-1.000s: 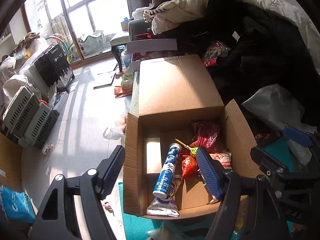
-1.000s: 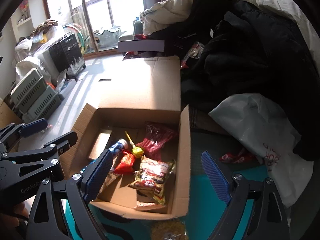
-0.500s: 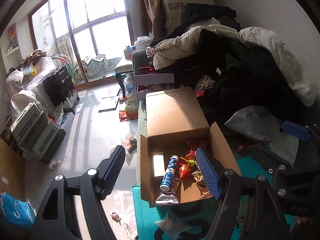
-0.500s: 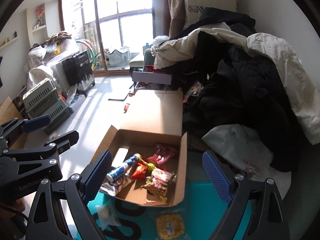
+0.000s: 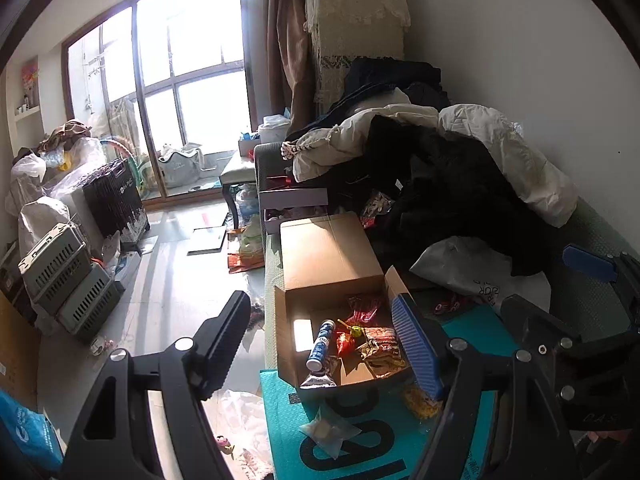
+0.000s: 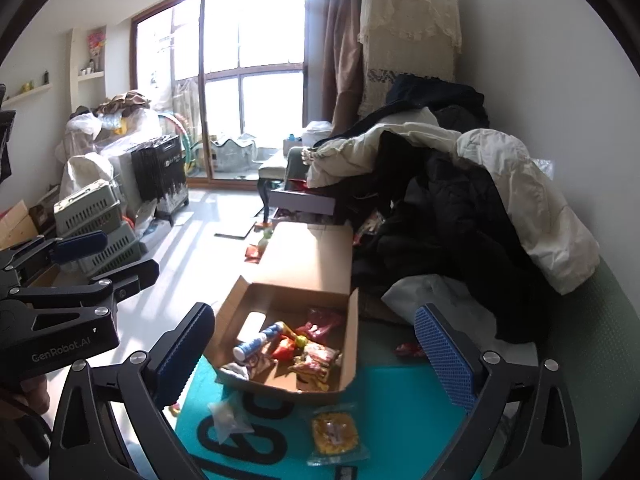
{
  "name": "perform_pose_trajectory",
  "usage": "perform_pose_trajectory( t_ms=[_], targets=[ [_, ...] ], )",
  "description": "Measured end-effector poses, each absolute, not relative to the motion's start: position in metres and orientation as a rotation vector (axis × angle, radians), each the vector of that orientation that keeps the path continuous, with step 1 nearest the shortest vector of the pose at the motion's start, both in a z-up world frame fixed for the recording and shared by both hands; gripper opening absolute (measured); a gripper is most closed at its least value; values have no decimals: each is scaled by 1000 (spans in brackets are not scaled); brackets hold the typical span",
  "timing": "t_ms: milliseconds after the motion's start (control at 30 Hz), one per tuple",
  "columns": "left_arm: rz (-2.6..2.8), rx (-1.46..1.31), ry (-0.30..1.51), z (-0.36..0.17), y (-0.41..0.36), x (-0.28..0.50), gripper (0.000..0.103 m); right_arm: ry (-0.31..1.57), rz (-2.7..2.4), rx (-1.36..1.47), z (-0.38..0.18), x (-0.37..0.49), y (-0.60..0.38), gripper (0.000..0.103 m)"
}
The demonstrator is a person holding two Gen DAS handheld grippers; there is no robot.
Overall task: Organize snacks
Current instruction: 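Move both open tools back down toward the remaining snacks on the mat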
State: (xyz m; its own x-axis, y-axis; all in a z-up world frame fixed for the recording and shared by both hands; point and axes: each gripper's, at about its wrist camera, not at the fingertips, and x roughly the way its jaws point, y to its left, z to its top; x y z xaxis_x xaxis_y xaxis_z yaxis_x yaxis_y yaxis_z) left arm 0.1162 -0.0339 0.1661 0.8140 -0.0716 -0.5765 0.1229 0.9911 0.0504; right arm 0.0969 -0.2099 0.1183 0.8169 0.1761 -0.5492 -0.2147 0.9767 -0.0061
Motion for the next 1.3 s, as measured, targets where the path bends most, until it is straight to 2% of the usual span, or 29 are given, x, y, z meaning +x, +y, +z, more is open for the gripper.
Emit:
perform_pose_trajectory(
  t_ms=[233, 633, 1300],
  targets=[
    [-126, 77, 620, 156, -32, 75, 73, 573, 201, -36, 113, 55, -214, 102],
    [-145, 89, 682, 102, -35, 21, 73, 629, 190, 7, 55, -10, -214, 102],
    [-118, -97, 968, -21, -9, 17, 73, 862, 232, 35, -65, -16, -216, 102]
  ],
)
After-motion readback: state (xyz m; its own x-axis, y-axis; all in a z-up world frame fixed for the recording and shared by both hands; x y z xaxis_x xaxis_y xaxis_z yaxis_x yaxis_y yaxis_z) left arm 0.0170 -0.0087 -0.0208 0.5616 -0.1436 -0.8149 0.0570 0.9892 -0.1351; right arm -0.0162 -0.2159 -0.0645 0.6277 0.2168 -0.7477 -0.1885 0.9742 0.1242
